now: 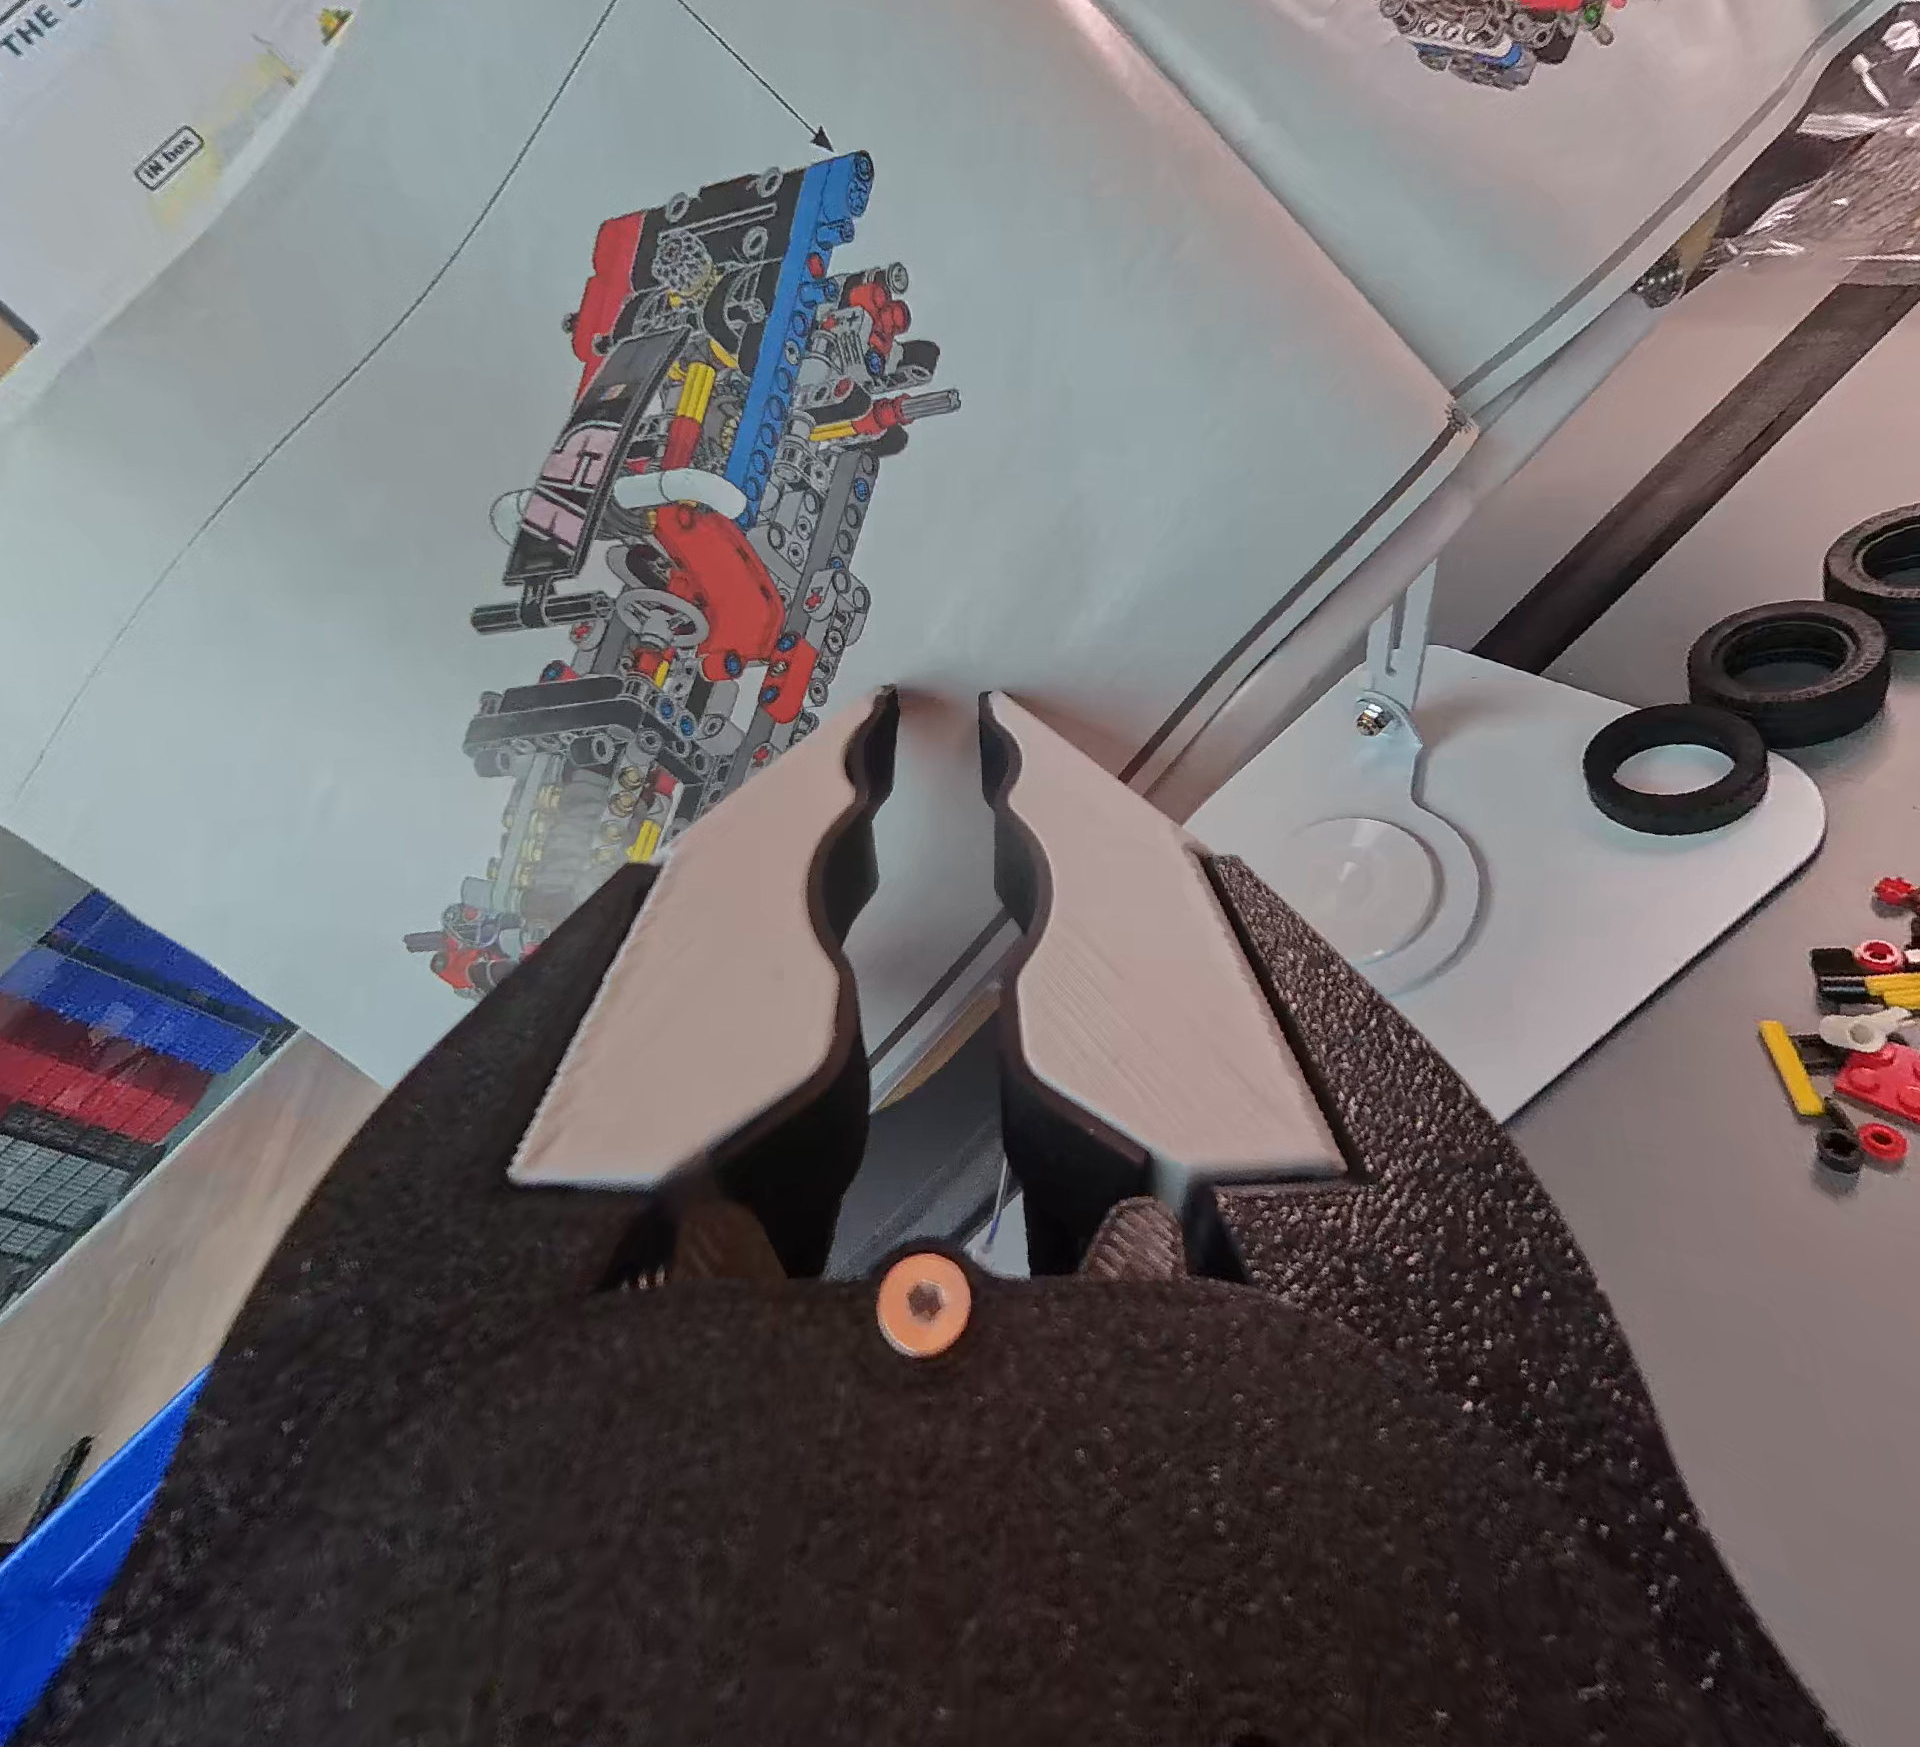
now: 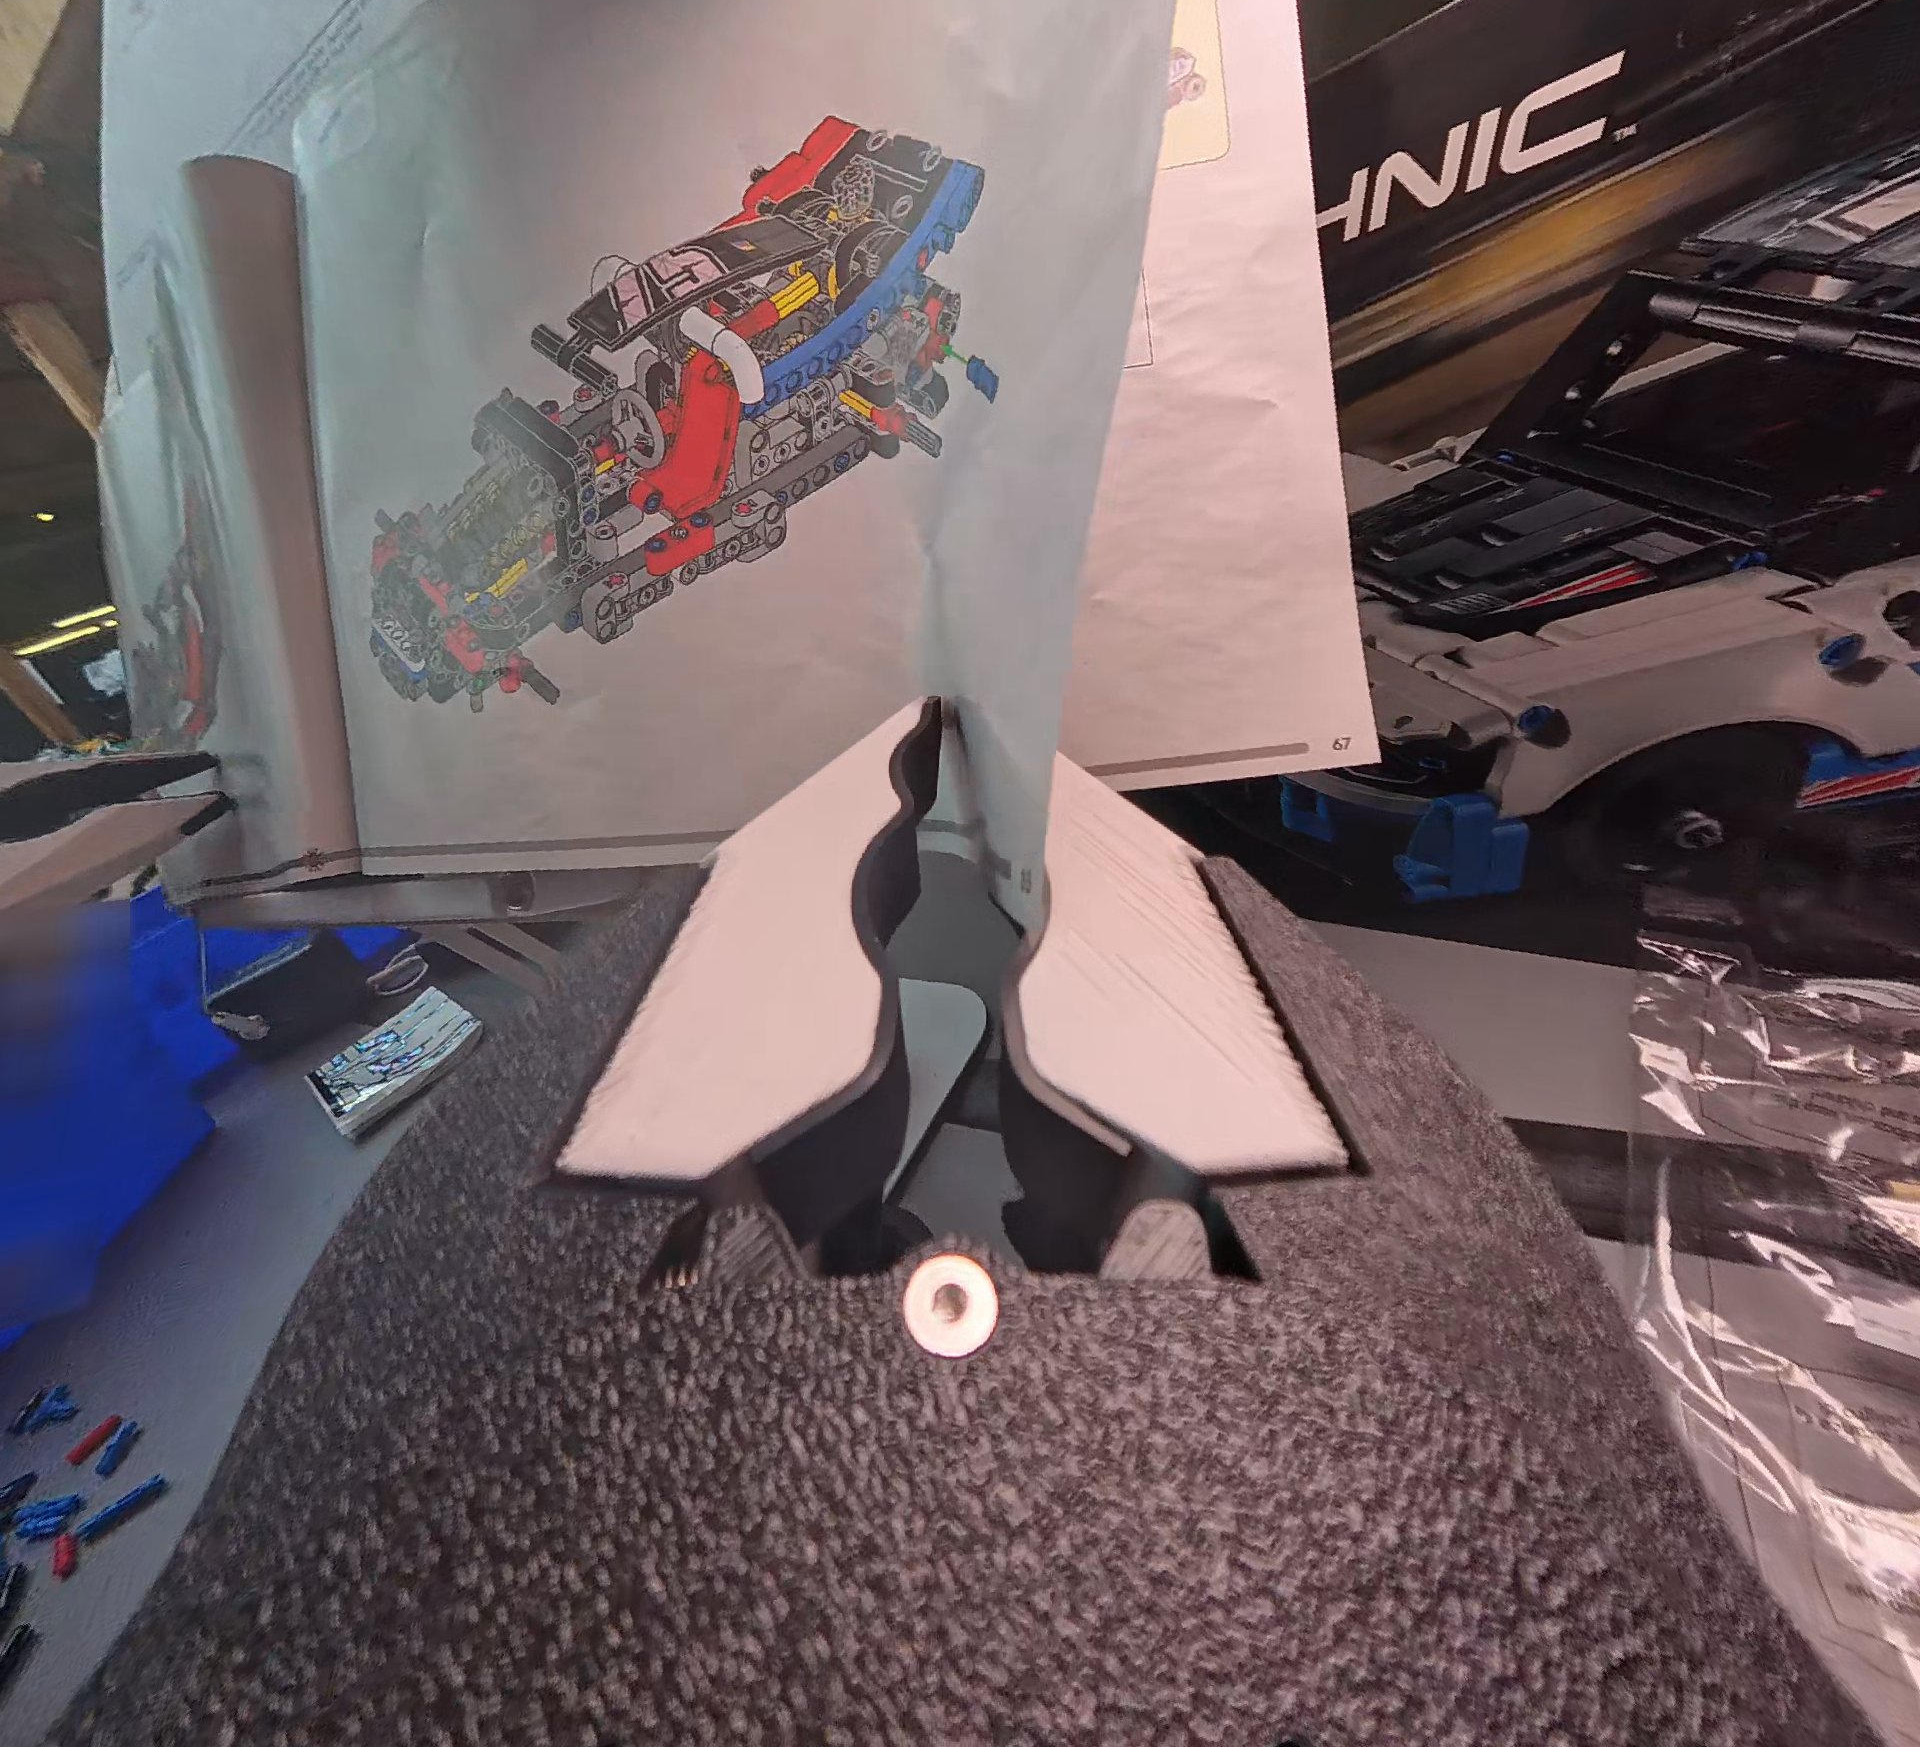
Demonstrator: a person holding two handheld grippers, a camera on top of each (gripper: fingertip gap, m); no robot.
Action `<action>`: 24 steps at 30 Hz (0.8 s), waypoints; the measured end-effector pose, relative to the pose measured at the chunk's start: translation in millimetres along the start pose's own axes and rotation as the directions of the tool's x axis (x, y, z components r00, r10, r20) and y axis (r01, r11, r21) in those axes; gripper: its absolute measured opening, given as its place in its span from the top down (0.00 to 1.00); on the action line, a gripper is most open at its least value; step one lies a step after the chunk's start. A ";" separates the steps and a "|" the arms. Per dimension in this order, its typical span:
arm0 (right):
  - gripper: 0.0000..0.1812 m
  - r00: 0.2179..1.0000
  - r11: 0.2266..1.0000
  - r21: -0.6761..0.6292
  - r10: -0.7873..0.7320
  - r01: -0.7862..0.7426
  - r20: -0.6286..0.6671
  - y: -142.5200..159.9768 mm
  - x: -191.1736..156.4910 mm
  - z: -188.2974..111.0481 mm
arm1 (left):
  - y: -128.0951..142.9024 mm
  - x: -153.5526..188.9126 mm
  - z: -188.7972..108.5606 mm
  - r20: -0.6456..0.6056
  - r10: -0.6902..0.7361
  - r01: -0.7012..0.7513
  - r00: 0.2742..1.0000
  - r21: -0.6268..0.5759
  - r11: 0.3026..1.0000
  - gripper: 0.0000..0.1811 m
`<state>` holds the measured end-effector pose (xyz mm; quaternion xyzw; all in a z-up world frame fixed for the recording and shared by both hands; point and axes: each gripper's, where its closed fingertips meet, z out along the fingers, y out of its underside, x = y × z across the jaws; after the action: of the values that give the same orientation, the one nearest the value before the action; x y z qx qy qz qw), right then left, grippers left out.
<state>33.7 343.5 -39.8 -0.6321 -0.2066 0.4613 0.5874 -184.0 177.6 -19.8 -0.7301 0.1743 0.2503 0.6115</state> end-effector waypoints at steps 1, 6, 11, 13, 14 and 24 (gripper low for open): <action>0.97 1.000 1.000 -0.008 0.005 -0.005 -0.004 1.4 1.2 -0.2 | 1.7 -3.0 0.3 0.009 0.009 -0.009 1.000 -0.005 1.000 0.91; 0.95 1.000 0.999 -0.036 0.023 -0.024 -0.020 5.9 6.7 -3.1 | 2.4 -4.3 1.0 -0.009 -0.030 0.030 1.000 0.014 0.999 0.93; 0.95 1.000 0.999 -0.034 0.024 -0.025 -0.020 4.0 9.2 -8.3 | 1.4 -6.5 3.4 -0.008 0.002 -0.002 1.000 0.008 1.000 0.93; 0.95 1.000 0.999 -0.039 0.021 -0.021 -0.014 3.3 9.1 -9.0 | 0.2 -10.2 5.2 -0.002 0.029 -0.029 1.000 0.004 1.000 0.94; 0.95 1.000 0.999 -0.044 0.019 -0.020 -0.013 3.5 9.3 -9.1 | -0.1 -12.3 6.2 0.001 0.041 -0.041 0.999 -0.002 0.999 0.95; 0.93 0.999 0.994 -0.101 0.030 -0.034 -0.034 18.0 13.9 -6.7 | 6.5 -13.2 5.1 0.023 0.022 -0.022 0.999 0.014 1.000 0.96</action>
<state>41.0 346.9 -62.2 -0.6718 -0.2102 0.4493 0.5501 -199.2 180.7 -18.0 -0.7209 0.1771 0.2640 0.6158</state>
